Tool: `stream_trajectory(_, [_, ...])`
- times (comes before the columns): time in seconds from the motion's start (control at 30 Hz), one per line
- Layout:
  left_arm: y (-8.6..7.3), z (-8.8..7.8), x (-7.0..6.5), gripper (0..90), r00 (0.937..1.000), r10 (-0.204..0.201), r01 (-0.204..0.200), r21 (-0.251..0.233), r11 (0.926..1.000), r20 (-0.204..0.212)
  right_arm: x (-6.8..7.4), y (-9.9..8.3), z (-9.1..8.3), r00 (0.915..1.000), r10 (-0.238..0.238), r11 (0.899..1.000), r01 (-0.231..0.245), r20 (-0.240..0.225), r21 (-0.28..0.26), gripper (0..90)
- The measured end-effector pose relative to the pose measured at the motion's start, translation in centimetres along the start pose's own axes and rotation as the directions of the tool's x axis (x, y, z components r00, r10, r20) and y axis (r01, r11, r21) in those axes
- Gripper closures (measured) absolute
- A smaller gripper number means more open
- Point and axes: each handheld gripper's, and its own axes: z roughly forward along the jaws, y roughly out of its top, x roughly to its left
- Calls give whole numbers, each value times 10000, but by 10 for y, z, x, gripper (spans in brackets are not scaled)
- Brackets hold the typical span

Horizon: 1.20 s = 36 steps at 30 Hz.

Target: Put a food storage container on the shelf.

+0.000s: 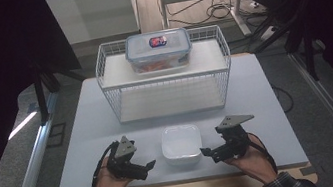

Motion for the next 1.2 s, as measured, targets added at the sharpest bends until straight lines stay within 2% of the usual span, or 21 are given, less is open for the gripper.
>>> stream_trajectory(0.07, [5,2,1,20,9994,-183,185,-71,9998,290,2,2,1,10000,-67,9998,66,70,203,59])
stream_trajectory(0.13, [9,5,2,36,9993,-159,161,-73,9998,331,4,4,0,9998,-114,9996,110,172,243,108])
stream_trajectory(0.2, [13,8,3,60,9991,-203,208,-139,9997,373,3,7,0,9999,-82,9993,78,120,353,144])
stream_trajectory(0.3, [19,13,8,106,9963,-438,462,-307,9985,740,0,10,2,10000,74,9995,-73,-27,305,189])
stream_trajectory(0.37, [23,18,10,130,9955,-440,469,-330,9984,841,-2,11,5,9997,234,9993,-231,-106,299,212])
stream_trajectory(0.5, [32,30,13,153,9910,-449,492,-318,9983,1262,-8,12,9,9978,604,9973,-591,-279,438,216])
stream_trajectory(0.63, [37,41,12,160,9890,-339,360,-121,9993,1437,-11,13,15,9940,922,9947,-893,-594,506,224])
stream_trajectory(0.73, [38,45,14,171,9834,-519,542,-87,9985,1736,-12,14,21,9917,986,9936,-936,-827,626,235])
stream_trajectory(0.8, [38,46,15,186,9779,-737,757,-25,9971,1958,-13,15,25,9882,1110,9920,-1037,-1058,723,245])
stream_trajectory(0.83, [37,46,17,191,9726,-874,884,50,9961,2156,-14,15,27,9853,1209,9908,-1124,-1210,749,254])
stream_trajectory(0.9, [36,49,18,190,9547,-1143,1117,254,9934,2747,-14,15,29,9797,1398,9881,-1288,-1439,836,281])
stream_trajectory(0.93, [36,50,17,189,9488,-1215,1164,348,9926,2917,-14,16,29,9773,1454,9871,-1328,-1540,889,297])
stream_trajectory(1.03, [37,51,15,212,9392,-1275,1190,460,9918,3189,-13,16,29,9697,1709,9824,-1542,-1746,1053,346])
stream_trajectory(1.07, [37,50,14,226,9411,-1285,1174,541,9916,3129,-13,16,29,9685,1786,9806,-1608,-1735,1118,353])
stream_trajectory(1.1, [37,49,14,235,9342,-1361,1218,638,9905,3299,-13,17,28,9661,1894,9781,-1698,-1757,1207,364])
stream_trajectory(1.2, [36,46,12,279,9296,-1649,1464,806,9859,3296,-13,16,26,9566,2262,9686,-2009,-1836,1467,403])
